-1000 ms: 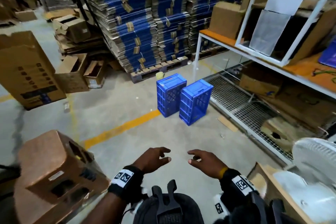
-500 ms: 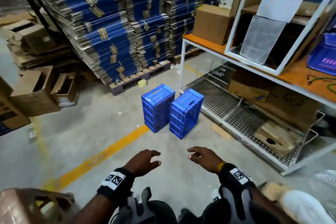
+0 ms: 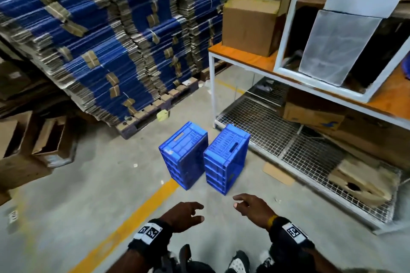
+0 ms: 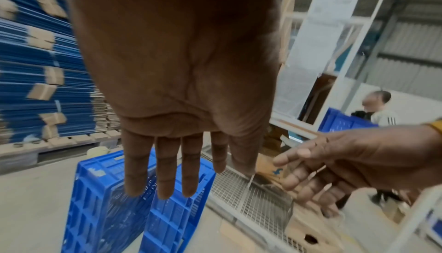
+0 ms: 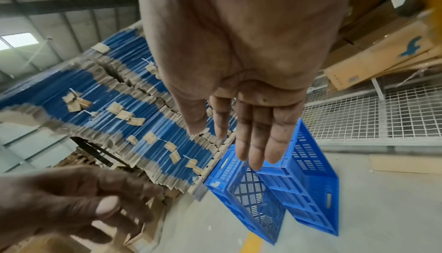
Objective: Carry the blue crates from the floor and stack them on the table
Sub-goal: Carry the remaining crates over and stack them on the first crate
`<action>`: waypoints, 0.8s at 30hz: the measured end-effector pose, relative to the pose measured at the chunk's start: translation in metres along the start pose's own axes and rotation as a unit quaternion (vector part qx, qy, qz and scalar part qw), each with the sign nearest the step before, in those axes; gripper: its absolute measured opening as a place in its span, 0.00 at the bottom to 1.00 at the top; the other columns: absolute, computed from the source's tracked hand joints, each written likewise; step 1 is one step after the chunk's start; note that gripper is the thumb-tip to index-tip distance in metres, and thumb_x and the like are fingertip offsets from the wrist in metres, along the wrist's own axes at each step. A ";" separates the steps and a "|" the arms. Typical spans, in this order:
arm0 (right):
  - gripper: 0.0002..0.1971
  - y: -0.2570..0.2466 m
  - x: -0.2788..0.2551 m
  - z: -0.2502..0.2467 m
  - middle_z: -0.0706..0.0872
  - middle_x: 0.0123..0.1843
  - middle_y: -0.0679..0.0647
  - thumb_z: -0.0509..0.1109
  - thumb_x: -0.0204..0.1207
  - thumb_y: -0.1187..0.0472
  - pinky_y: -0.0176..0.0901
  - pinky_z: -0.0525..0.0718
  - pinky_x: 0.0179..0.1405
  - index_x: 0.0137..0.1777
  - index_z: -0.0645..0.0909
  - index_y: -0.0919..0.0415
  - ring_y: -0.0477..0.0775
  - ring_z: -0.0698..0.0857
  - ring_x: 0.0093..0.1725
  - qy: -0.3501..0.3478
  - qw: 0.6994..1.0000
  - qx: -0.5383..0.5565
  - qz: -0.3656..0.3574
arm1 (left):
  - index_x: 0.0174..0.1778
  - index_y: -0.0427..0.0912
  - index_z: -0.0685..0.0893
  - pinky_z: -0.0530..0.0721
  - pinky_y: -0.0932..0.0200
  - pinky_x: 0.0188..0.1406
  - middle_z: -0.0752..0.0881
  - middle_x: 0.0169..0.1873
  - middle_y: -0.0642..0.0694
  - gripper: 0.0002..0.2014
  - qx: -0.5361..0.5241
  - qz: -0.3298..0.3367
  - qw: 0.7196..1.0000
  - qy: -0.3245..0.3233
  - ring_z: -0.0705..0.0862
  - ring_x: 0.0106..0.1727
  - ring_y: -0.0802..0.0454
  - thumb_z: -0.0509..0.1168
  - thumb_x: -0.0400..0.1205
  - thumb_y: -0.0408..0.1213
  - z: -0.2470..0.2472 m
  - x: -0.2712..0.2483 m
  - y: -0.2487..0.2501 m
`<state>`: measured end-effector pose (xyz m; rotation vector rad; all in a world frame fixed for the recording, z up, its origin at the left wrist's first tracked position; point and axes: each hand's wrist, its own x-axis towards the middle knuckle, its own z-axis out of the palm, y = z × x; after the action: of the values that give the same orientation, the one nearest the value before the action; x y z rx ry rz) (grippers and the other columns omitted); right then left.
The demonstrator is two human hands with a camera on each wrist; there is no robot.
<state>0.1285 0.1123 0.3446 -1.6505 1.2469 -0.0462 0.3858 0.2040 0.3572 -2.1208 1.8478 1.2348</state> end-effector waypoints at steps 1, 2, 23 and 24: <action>0.12 -0.001 0.014 -0.007 0.84 0.44 0.46 0.69 0.76 0.45 0.35 0.80 0.52 0.59 0.79 0.39 0.46 0.85 0.49 0.006 1.000 0.005 0.006 | 0.83 0.52 0.72 0.74 0.60 0.71 0.84 0.72 0.43 0.27 0.002 -0.004 1.000 -0.004 0.81 0.73 0.47 0.62 0.88 0.55 -0.010 0.015 0.002; 0.14 -0.003 0.029 -0.014 0.82 0.42 0.44 0.69 0.76 0.45 0.36 0.79 0.53 0.61 0.80 0.41 0.46 0.84 0.48 0.009 1.000 0.003 0.012 | 0.83 0.52 0.72 0.74 0.59 0.73 0.83 0.73 0.42 0.27 0.005 -0.006 1.000 -0.006 0.81 0.73 0.48 0.62 0.88 0.55 -0.021 0.031 0.004; 0.31 0.013 0.325 -0.058 0.85 0.65 0.58 0.65 0.77 0.42 0.37 0.75 0.62 0.77 0.70 0.54 0.55 0.83 0.64 0.062 0.987 0.008 0.149 | 0.86 0.43 0.64 0.72 0.50 0.79 0.72 0.81 0.35 0.37 0.060 0.028 0.995 -0.074 0.74 0.80 0.38 0.55 0.82 0.57 -0.120 0.420 -0.040; 0.33 0.017 0.341 -0.054 0.85 0.65 0.59 0.65 0.75 0.39 0.38 0.75 0.62 0.77 0.69 0.54 0.55 0.84 0.64 0.075 0.984 0.018 0.158 | 0.86 0.42 0.65 0.73 0.49 0.78 0.72 0.80 0.35 0.38 0.055 0.025 0.996 -0.068 0.75 0.79 0.37 0.54 0.81 0.57 -0.120 0.436 -0.042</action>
<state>0.2439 -0.1728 0.1864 -1.4216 1.6008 0.0027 0.4638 -0.1976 0.1601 -1.8971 1.8755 1.2234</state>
